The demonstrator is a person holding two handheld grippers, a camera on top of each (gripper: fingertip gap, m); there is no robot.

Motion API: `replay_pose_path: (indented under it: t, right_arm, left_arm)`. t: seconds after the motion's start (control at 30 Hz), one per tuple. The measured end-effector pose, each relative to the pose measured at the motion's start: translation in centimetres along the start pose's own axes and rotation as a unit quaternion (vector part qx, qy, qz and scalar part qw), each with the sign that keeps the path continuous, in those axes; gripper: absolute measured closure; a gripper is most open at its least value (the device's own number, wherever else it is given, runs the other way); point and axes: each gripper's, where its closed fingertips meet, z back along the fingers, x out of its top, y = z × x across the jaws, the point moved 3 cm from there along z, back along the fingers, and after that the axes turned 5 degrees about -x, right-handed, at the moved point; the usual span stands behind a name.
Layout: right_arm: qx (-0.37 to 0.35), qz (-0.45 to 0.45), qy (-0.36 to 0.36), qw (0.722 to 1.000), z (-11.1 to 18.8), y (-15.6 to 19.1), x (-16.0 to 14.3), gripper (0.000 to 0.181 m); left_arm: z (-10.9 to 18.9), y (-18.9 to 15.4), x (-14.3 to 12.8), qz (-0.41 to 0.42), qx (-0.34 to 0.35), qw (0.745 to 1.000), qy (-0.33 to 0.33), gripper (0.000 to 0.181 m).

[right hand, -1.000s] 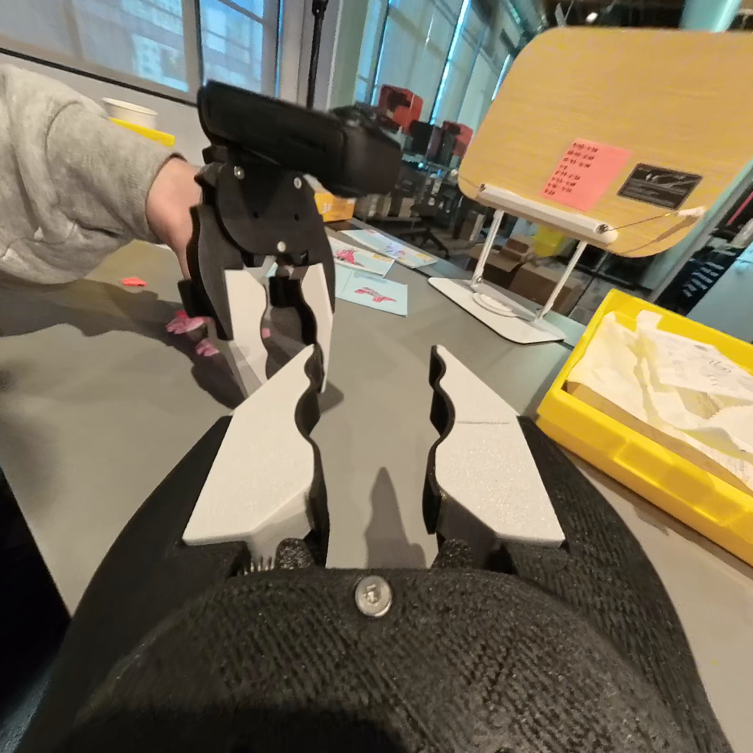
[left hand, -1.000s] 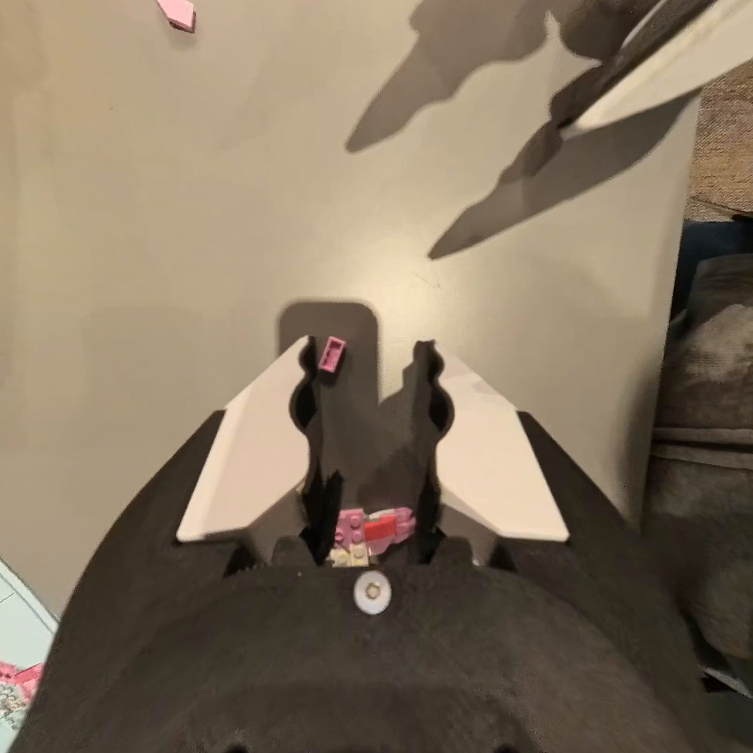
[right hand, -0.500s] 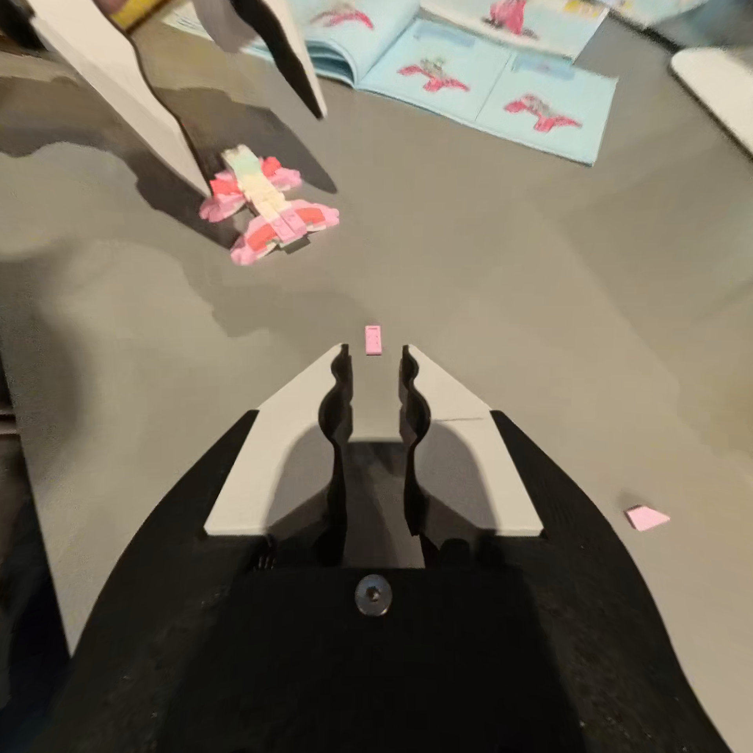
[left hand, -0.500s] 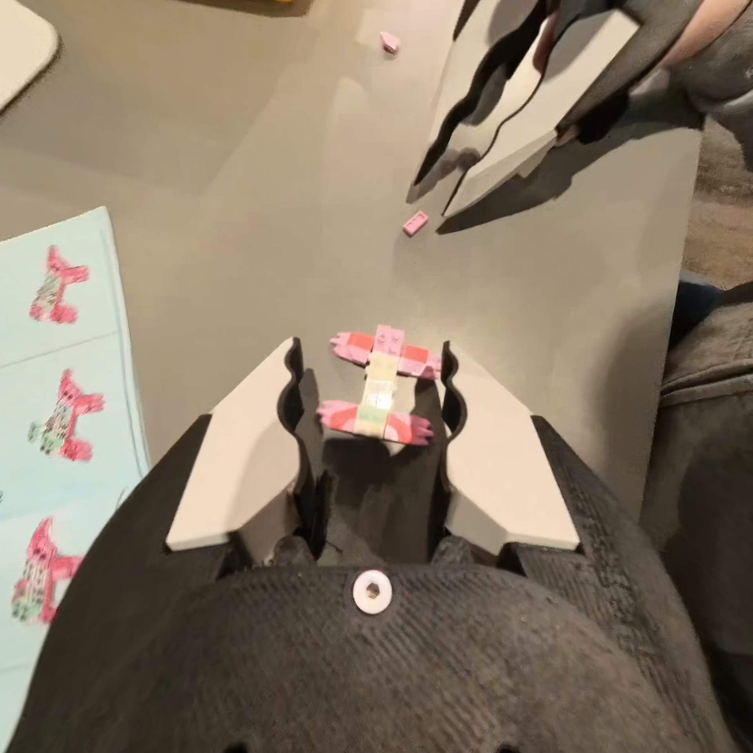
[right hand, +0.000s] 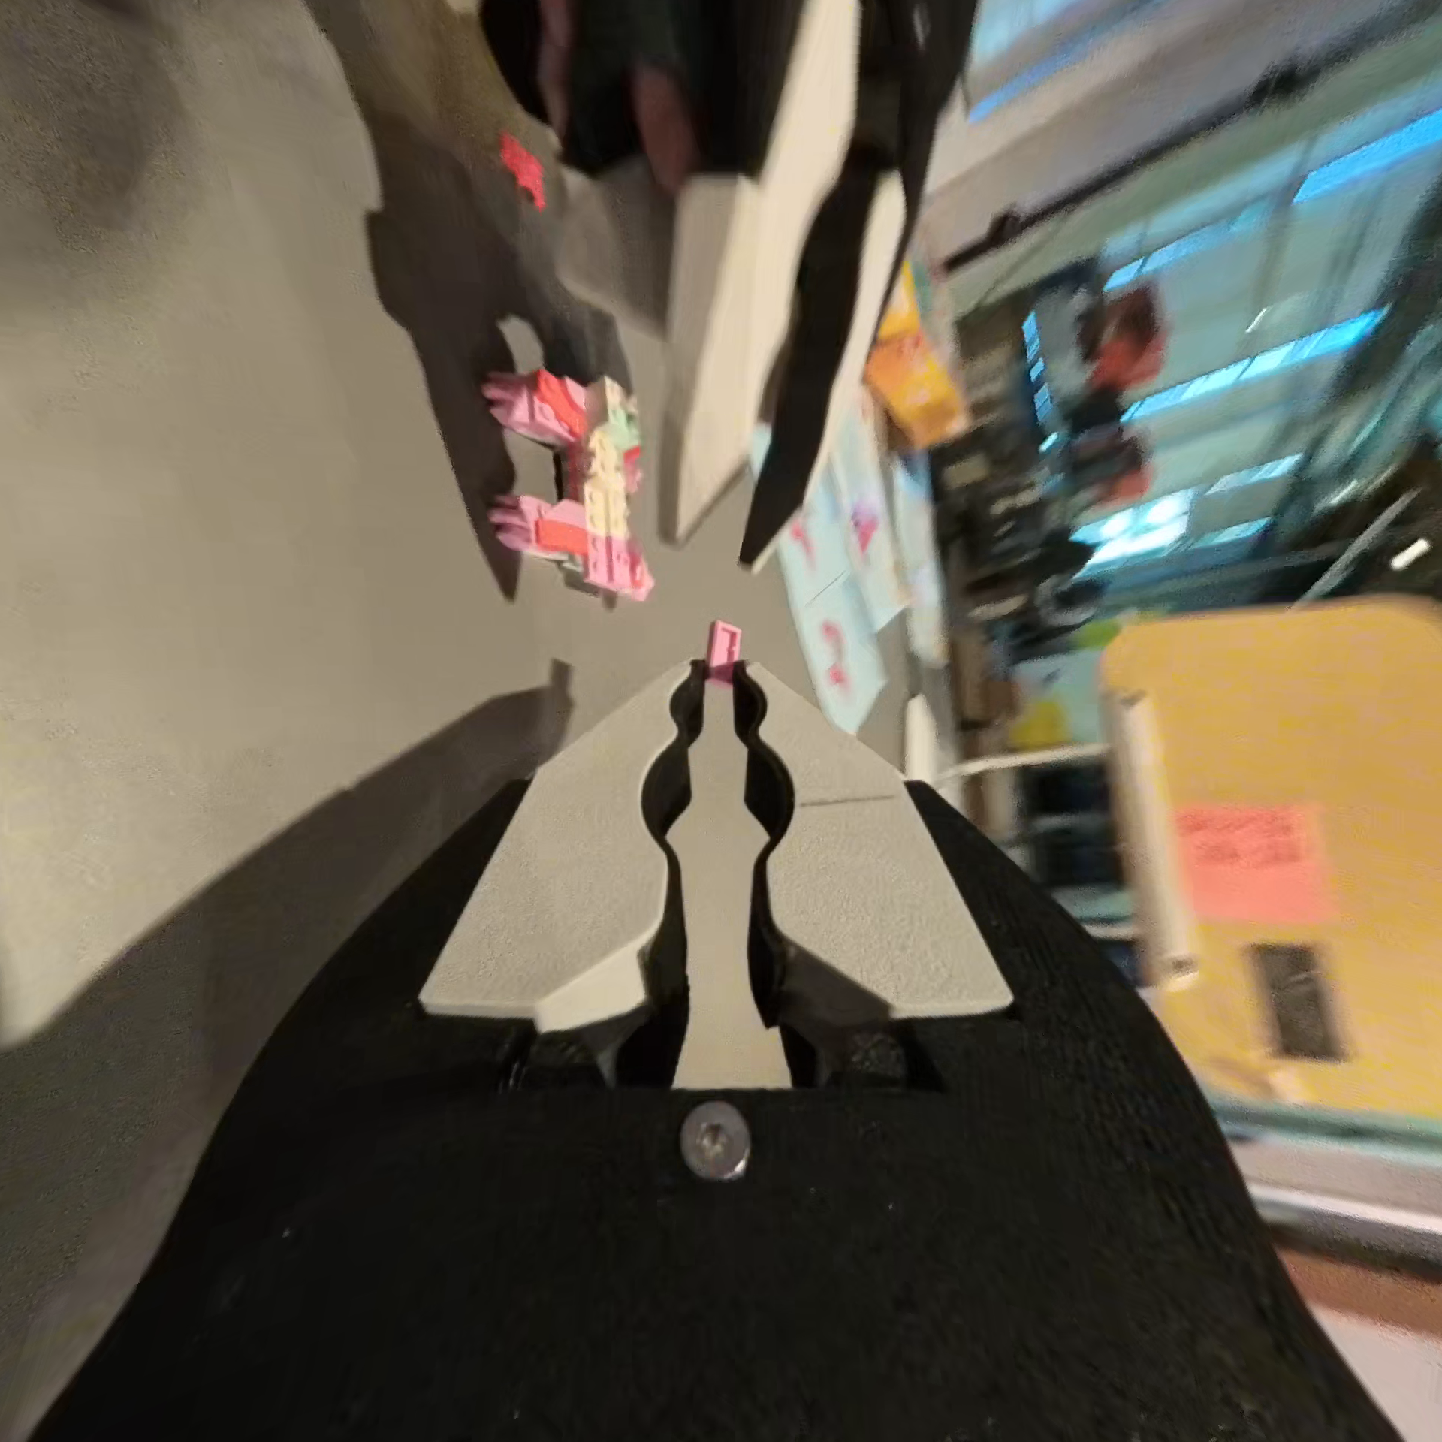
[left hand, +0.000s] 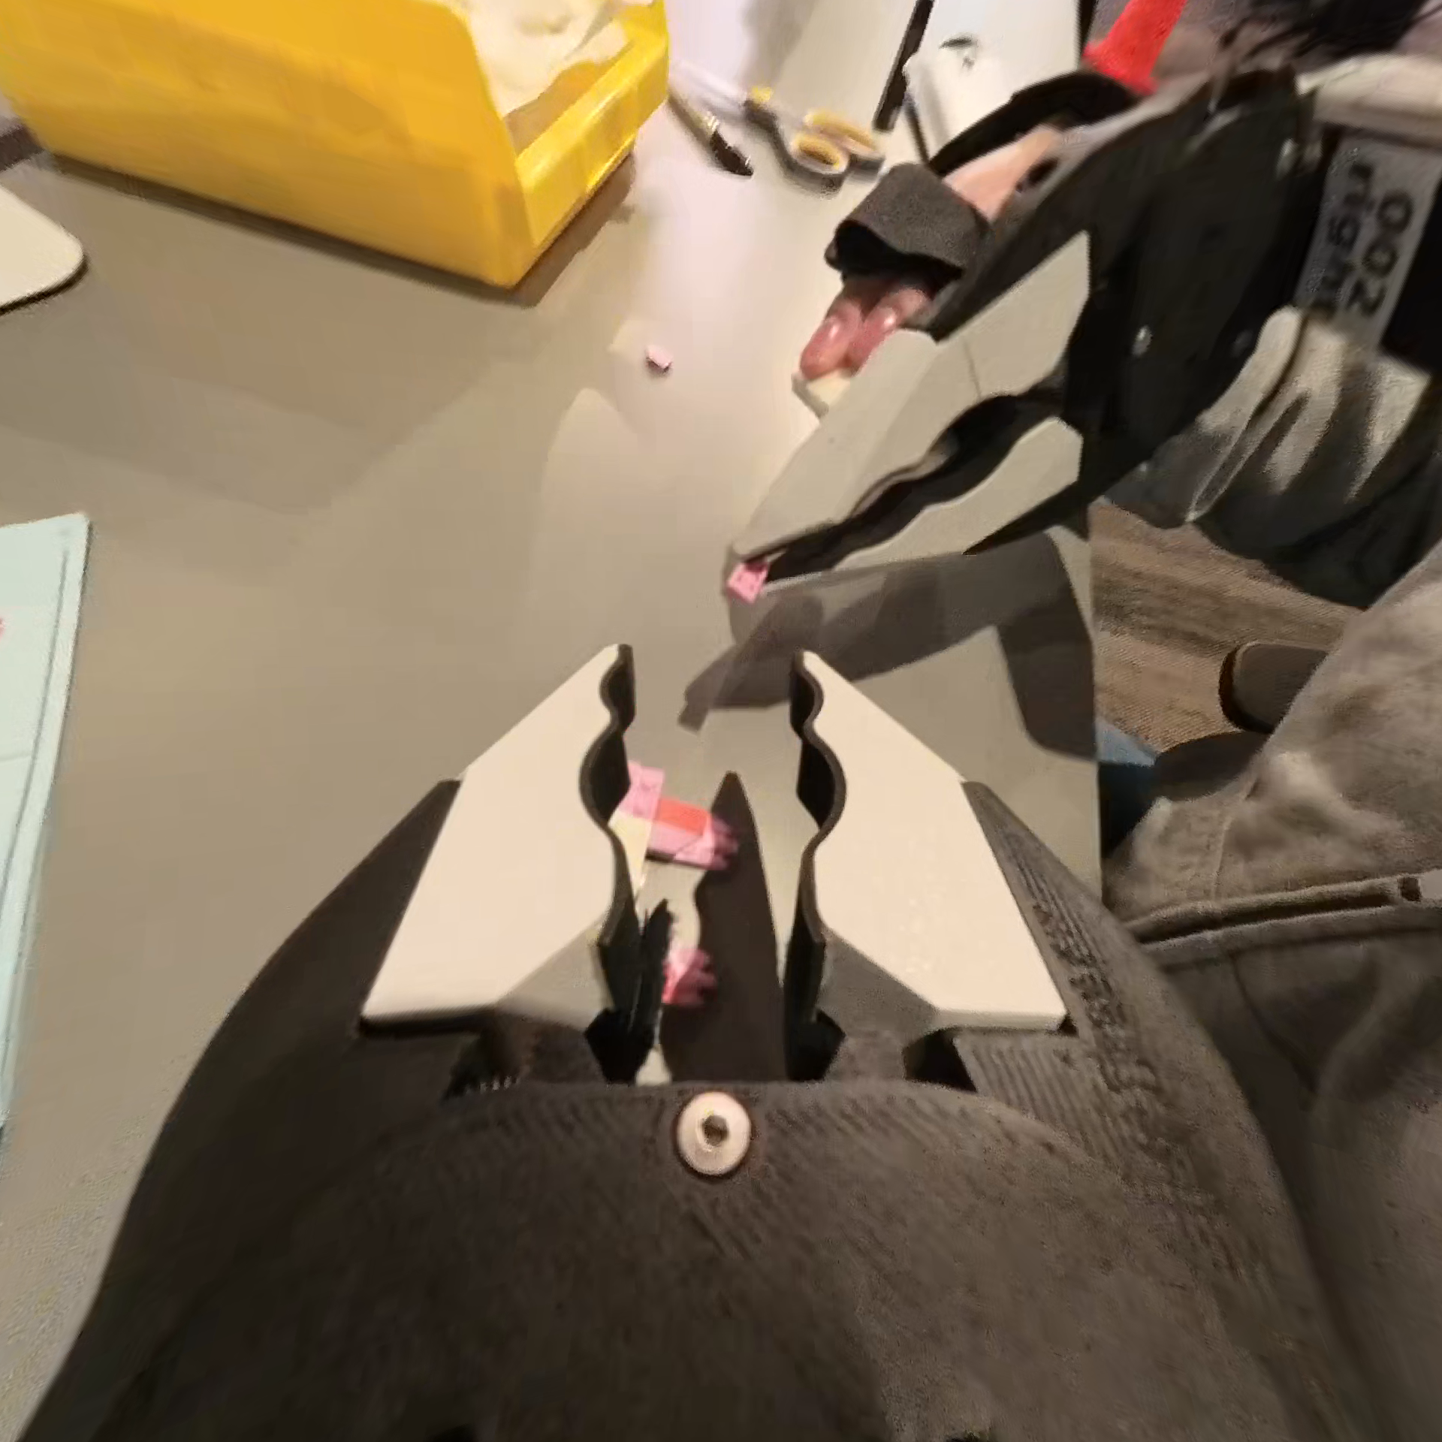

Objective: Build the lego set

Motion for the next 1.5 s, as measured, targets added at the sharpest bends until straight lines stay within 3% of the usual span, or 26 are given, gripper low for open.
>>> replay_pose_path:
  t: [0.17, 0.37, 0.53, 0.57, 0.63, 0.7, 0.73, 0.77, 0.83, 0.87, 0.9, 0.97, 1.3, 1.43, 1.47, 1.5]
  right_arm:
    - [-0.051, 0.120, -0.025, 0.991, 0.8, -0.8, 1.6, 0.177]
    - [-0.101, 0.271, -0.023, 0.957, 1.1, -1.0, 2.5, 0.177]
    - [-0.112, 0.313, -0.019, 0.943, 1.2, -0.7, 2.5, 0.176]
    - [-0.116, 0.297, -0.026, 0.947, 1.2, -0.7, 2.5, 0.174]
    - [-0.079, 0.184, -0.051, 0.978, 1.5, -0.5, 2.5, 0.149]
    - [0.002, -0.057, -0.064, 0.996, 1.6, -0.8, 2.2, 0.144]
    - [0.041, -0.192, -0.074, 0.978, 1.6, -1.4, 2.2, 0.144]
    - [0.079, -0.332, -0.089, 0.936, 1.5, -2.0, 2.2, 0.145]
    - [0.165, -0.560, -0.128, 0.801, 1.5, -3.3, 2.2, 0.150]
    - [0.206, -0.628, -0.144, 0.737, 1.6, -3.6, 2.2, 0.157]
    - [0.232, -0.666, -0.144, 0.694, 1.5, -3.7, 1.9, 0.159]
    - [0.263, -0.680, -0.134, 0.671, 1.4, -2.9, 1.7, 0.166]
    - [0.285, -0.691, -0.114, 0.655, 1.1, -2.1, 1.4, 0.174]
    - [0.279, -0.666, -0.098, 0.685, 0.8, -1.7, 1.2, 0.176]
    - [0.273, -0.654, -0.091, 0.700, 0.7, -1.6, 1.0, 0.176]
    - [0.266, -0.639, -0.083, 0.717, 0.6, -1.4, 0.8, 0.176]
  left_arm:
    - [-0.6, -0.7, 0.9, -0.045, -0.010, 0.999, -0.024, 0.155]
    - [-0.7, -2.3, 1.6, 0.006, -0.100, 0.993, -0.062, 0.158]
    - [-0.6, -2.2, 1.7, 0.025, -0.108, 0.992, -0.066, 0.176]
    - [-0.7, -2.2, 1.7, 0.015, -0.102, 0.993, -0.062, 0.177]
    - [-0.6, -1.5, 1.7, -0.043, -0.048, 0.996, -0.064, 0.177]
    - [-0.2, -1.2, 2.0, -0.134, 0.009, 0.988, -0.077, 0.177]
    - [0.0, -1.3, 2.2, -0.188, 0.034, 0.978, -0.089, 0.177]
    - [0.2, -1.4, 2.4, -0.234, 0.057, 0.965, -0.099, 0.177]
    - [0.2, -1.9, 2.5, -0.306, 0.082, 0.942, -0.110, 0.177]
    - [0.2, -2.0, 2.5, -0.327, 0.091, 0.934, -0.112, 0.177]
    - [0.1, -2.1, 2.5, -0.342, 0.099, 0.928, -0.109, 0.177]
    - [-0.1, -2.2, 2.3, -0.362, 0.106, 0.921, -0.100, 0.177]
    - [-0.4, -2.5, 2.0, -0.391, 0.110, 0.910, -0.087, 0.177]
    - [-0.4, -2.1, 1.3, -0.315, 0.096, 0.942, -0.064, 0.176]
    - [0.0, -1.3, 0.9, -0.297, 0.110, 0.948, -0.042, 0.168]
    - [0.5, -0.4, 0.3, -0.279, 0.123, 0.952, -0.017, 0.147]
